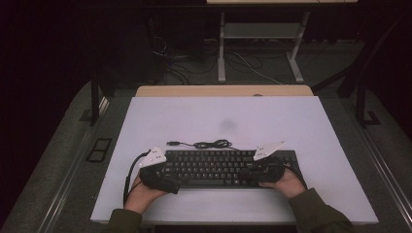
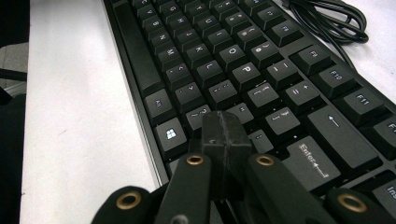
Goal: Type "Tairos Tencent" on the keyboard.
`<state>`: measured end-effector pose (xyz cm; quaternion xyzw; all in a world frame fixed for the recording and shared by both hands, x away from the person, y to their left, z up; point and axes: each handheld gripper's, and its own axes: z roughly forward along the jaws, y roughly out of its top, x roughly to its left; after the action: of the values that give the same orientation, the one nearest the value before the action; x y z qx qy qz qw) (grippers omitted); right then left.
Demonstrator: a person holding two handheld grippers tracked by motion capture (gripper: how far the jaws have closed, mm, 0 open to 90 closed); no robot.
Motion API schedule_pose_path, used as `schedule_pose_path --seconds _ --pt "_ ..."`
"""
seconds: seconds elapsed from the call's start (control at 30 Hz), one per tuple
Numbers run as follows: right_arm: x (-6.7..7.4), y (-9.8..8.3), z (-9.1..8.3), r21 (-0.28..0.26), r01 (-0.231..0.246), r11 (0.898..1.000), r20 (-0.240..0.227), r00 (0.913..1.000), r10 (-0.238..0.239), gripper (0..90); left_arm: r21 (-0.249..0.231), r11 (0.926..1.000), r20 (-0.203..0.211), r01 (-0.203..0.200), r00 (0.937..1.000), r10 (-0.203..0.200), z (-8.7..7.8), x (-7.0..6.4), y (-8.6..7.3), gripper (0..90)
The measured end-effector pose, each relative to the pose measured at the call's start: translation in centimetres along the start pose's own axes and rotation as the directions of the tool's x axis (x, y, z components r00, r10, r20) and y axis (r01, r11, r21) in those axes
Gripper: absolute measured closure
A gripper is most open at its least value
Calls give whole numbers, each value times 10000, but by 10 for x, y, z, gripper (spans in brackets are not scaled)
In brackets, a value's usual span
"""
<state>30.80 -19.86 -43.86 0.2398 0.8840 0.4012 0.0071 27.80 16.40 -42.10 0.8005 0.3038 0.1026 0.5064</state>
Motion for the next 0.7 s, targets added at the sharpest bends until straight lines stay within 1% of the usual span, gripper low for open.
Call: schedule_pose_path --seconds 0.17,0.33,0.4,0.53,0.6,0.7 --pt "0 0 0 17 6 10000 36 10000 -6 894 60 10000 -29 -50 10000 50 2 -1 2 0" --pt "1 0 0 24 -24 10000 32 10000 24 895 47 9999 -73 -112 9999 112 8 -1 6 0" --pt "0 0 0 30 1 10000 51 10000 -2 894 114 9999 -99 -117 9999 118 11 -1 7 0" --pt "1 0 0 22 -24 10000 38 10000 24 894 110 9999 -39 -62 10000 62 17 -1 10 19" --pt "1 0 0 24 -24 10000 40 10000 24 895 126 9999 -22 -55 10000 55 20 -1 11 44" --pt "1 0 0 17 -16 10000 51 10000 15 894 142 9999 -71 -26 10000 27 23 0 12 63"
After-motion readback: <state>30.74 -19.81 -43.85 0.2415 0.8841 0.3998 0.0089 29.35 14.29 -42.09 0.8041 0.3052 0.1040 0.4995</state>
